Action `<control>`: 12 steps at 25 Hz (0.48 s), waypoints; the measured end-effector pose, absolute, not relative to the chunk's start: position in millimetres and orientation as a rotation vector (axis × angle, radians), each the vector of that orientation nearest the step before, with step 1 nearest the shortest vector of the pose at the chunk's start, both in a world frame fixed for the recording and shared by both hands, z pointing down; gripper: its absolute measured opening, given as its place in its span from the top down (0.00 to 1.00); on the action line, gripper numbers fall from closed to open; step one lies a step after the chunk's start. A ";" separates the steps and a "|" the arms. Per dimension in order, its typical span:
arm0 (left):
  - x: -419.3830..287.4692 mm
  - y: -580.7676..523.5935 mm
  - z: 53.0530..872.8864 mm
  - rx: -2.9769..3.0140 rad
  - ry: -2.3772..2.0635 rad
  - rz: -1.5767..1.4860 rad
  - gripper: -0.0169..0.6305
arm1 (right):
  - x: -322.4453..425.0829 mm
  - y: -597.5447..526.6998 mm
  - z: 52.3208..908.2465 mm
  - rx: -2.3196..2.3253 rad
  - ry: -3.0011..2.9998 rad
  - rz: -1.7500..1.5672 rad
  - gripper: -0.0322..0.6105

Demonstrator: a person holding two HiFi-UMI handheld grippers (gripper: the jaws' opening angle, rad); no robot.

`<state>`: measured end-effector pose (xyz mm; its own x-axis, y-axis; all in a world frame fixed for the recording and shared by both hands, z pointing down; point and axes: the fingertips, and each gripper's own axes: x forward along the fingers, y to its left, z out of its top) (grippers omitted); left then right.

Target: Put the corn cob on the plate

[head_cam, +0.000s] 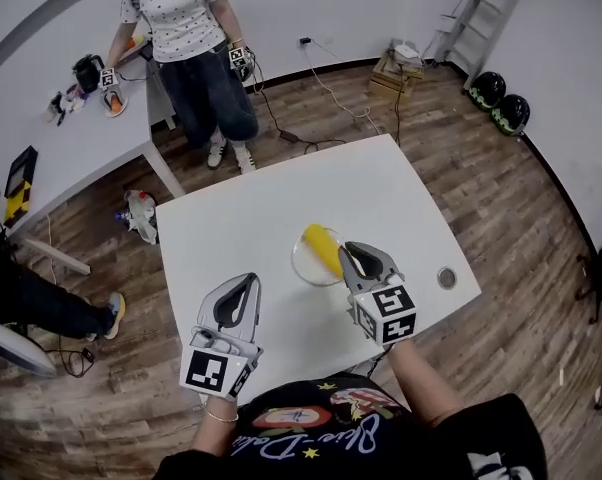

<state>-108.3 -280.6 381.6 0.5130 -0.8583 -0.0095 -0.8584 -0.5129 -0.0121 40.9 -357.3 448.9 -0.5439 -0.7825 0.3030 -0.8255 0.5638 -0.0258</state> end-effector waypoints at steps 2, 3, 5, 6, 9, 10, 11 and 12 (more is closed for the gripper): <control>-100.4 -281.8 378.7 -2.736 1.519 0.013 0.98 | 48.4 -344.3 422.7 1.404 -2.626 0.282 0.93; -96.6 -282.5 377.7 -2.741 1.508 0.007 0.98 | 51.1 -339.4 413.8 1.427 -2.652 0.299 0.93; -87.9 -283.3 376.3 -2.756 1.470 0.003 0.98 | 56.6 -332.8 404.5 1.475 -2.629 0.263 0.93; -83.4 -283.2 375.5 -2.767 1.449 0.010 0.98 | 59.2 -330.3 402.5 1.498 -2.602 0.231 0.93; -75.0 -282.3 372.0 -2.780 1.413 0.020 0.98 | 62.5 -323.8 397.7 1.529 -2.592 0.223 0.93; -74.6 -281.6 371.2 -2.778 1.409 0.017 0.98 | 61.5 -321.8 396.4 1.526 -2.600 0.229 0.93; -75.2 -281.0 370.8 -2.776 1.411 0.012 0.98 | 59.7 -320.3 395.0 1.519 -2.607 0.228 0.93; -76.4 -280.8 370.7 -2.775 1.419 0.005 0.98 | 58.0 -319.4 393.8 1.512 -2.614 0.223 0.93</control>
